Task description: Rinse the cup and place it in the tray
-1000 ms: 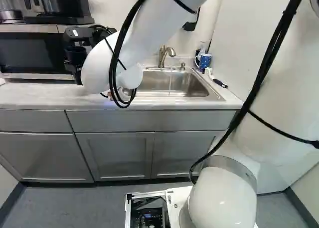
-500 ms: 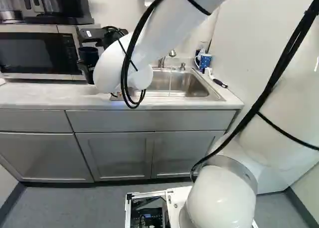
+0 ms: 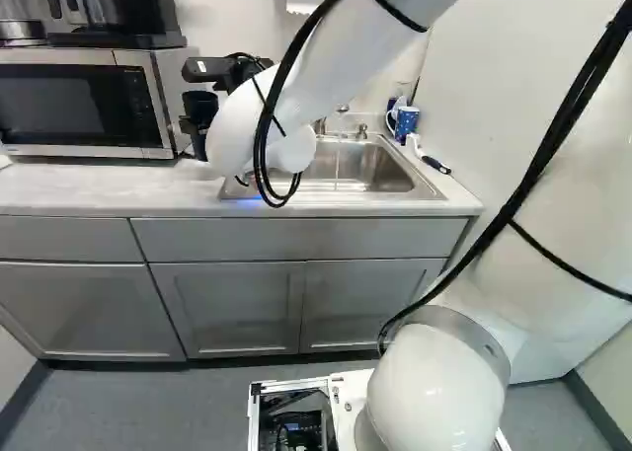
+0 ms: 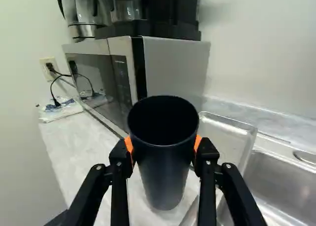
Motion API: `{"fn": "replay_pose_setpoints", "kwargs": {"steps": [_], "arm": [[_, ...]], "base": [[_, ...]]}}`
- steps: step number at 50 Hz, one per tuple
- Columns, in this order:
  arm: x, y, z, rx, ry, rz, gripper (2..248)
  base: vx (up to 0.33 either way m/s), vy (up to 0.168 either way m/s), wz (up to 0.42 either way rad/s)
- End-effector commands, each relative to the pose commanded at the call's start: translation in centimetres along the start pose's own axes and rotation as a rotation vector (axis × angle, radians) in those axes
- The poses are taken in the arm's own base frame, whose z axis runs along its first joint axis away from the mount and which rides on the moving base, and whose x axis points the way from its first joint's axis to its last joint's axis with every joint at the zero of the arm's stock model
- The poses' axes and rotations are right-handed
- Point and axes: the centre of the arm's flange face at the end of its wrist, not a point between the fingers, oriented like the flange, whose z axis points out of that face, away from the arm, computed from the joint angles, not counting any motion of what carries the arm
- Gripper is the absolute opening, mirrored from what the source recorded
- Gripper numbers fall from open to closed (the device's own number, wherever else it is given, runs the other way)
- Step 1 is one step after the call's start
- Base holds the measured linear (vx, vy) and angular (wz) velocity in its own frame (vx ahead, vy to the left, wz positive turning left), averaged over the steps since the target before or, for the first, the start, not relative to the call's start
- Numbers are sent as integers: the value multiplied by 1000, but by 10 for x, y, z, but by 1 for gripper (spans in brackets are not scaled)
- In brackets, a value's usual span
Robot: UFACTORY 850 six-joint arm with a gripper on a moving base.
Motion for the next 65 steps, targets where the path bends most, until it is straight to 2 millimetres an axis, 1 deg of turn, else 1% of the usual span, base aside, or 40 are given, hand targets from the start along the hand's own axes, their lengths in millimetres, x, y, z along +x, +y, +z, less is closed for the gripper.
{"fn": "replay_pose_setpoints", "kwargs": {"steps": [45,65], "arm": [[-5,71,-2,-158,-52,20,125],[-5,102,-7,-228,-52,30,125]], "base": [[0,0,0],[0,0,0]]}}
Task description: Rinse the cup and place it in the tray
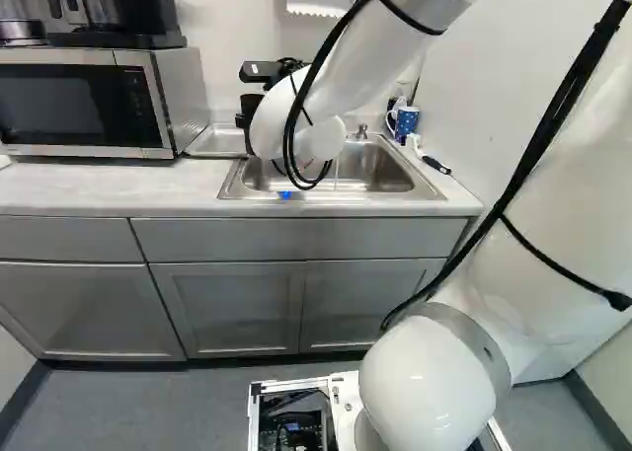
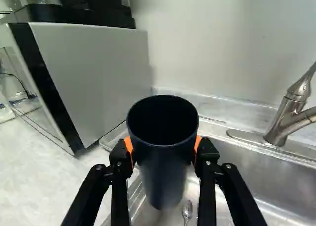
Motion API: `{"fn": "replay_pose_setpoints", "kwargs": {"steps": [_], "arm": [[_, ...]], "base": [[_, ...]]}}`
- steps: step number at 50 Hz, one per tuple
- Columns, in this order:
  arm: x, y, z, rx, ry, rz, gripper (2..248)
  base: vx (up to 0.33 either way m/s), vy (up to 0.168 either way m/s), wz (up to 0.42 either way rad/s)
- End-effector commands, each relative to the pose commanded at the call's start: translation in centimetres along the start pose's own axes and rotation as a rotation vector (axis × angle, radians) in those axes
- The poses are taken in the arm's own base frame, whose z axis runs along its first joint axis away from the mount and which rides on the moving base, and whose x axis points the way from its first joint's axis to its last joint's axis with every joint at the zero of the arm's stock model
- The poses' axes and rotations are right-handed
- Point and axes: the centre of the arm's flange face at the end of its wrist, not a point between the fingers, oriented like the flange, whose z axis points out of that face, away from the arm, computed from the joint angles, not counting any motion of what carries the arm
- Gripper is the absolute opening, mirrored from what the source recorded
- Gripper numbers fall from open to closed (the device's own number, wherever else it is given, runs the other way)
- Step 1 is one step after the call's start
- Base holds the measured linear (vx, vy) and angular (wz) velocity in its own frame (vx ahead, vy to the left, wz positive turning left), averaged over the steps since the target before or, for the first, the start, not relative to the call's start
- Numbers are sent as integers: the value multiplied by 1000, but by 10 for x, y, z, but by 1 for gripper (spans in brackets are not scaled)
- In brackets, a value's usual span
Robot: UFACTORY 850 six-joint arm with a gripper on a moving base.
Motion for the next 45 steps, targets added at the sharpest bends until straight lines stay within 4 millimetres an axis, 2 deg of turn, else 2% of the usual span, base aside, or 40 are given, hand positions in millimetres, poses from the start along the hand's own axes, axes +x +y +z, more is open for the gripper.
{"fn": "replay_pose_setpoints", "kwargs": {"steps": [24,45], "arm": [[-1,36,-4,-80,-1,13,125],[-21,67,-5,-148,-43,26,125]], "base": [[0,0,0],[0,0,0]]}}
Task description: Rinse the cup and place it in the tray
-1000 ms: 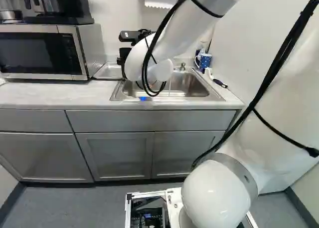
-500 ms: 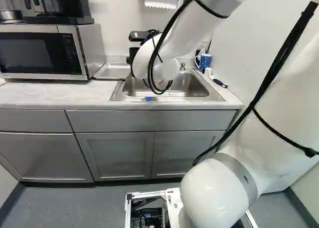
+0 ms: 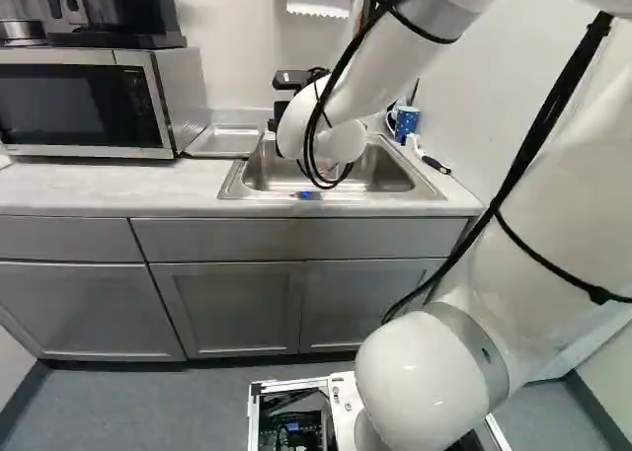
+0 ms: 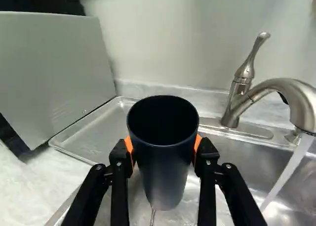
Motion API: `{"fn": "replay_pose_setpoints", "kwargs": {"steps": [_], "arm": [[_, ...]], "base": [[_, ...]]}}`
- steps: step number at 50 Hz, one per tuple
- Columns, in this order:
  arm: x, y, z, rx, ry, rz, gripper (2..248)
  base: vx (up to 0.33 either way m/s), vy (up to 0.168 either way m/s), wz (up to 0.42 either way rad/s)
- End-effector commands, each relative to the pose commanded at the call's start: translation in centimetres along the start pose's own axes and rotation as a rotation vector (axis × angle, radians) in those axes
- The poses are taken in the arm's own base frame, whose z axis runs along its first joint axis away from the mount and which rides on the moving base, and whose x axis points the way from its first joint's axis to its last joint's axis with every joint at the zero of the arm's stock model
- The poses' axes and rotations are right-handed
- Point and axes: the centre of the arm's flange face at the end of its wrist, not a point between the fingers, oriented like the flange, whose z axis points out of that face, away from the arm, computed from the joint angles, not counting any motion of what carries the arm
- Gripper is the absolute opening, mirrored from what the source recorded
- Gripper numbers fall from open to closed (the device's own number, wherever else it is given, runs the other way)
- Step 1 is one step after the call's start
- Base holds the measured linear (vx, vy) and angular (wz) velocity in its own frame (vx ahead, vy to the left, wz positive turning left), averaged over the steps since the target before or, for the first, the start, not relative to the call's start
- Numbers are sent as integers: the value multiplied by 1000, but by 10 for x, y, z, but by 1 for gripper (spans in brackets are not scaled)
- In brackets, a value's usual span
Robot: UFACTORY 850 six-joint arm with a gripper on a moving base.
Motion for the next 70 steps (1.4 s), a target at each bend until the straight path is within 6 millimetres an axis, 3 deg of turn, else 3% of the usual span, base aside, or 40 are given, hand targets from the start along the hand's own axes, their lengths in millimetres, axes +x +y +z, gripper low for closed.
{"fn": "replay_pose_setpoints", "kwargs": {"steps": [56,70], "arm": [[-52,81,7,-177,-60,41,125],[-52,102,7,-221,-60,51,125]], "base": [[0,0,0],[0,0,0]]}}
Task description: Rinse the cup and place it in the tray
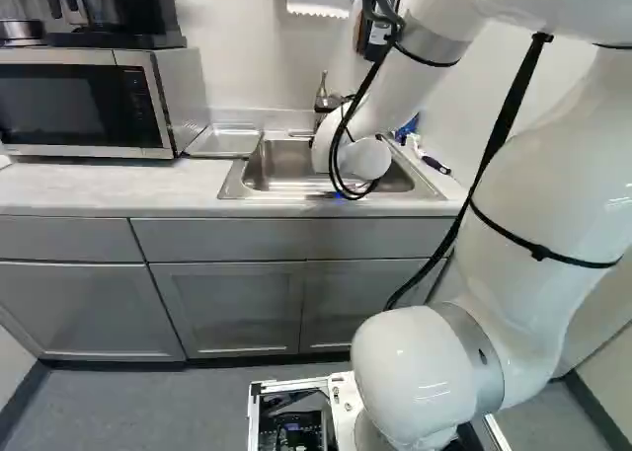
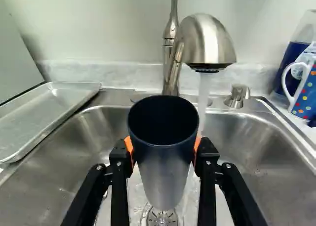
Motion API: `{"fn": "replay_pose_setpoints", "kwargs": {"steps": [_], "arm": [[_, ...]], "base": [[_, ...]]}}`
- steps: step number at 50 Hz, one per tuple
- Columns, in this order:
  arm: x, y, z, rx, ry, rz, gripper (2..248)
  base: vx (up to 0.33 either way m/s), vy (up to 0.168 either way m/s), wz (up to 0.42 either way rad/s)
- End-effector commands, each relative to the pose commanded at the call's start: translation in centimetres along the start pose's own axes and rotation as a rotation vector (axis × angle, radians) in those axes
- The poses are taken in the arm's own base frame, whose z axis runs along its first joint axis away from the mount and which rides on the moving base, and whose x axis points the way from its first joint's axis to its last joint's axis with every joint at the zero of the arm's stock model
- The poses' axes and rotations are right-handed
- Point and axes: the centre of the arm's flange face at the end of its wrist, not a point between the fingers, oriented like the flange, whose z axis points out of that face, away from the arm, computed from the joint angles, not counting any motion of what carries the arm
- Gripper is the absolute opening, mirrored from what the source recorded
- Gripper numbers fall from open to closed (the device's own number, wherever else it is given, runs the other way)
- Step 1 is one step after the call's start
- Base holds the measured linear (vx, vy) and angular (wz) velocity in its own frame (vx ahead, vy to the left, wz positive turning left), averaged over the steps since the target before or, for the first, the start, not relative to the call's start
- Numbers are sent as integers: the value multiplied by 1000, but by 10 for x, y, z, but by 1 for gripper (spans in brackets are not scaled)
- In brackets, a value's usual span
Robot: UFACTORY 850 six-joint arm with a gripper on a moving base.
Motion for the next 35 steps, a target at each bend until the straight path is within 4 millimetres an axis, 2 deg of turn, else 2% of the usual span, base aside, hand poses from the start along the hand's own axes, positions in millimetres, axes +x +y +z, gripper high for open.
{"fn": "replay_pose_setpoints", "kwargs": {"steps": [20,35], "arm": [[0,28,2,-60,0,16,125],[0,28,2,-60,0,16,125]], "base": [[0,0,0],[0,0,0]]}}
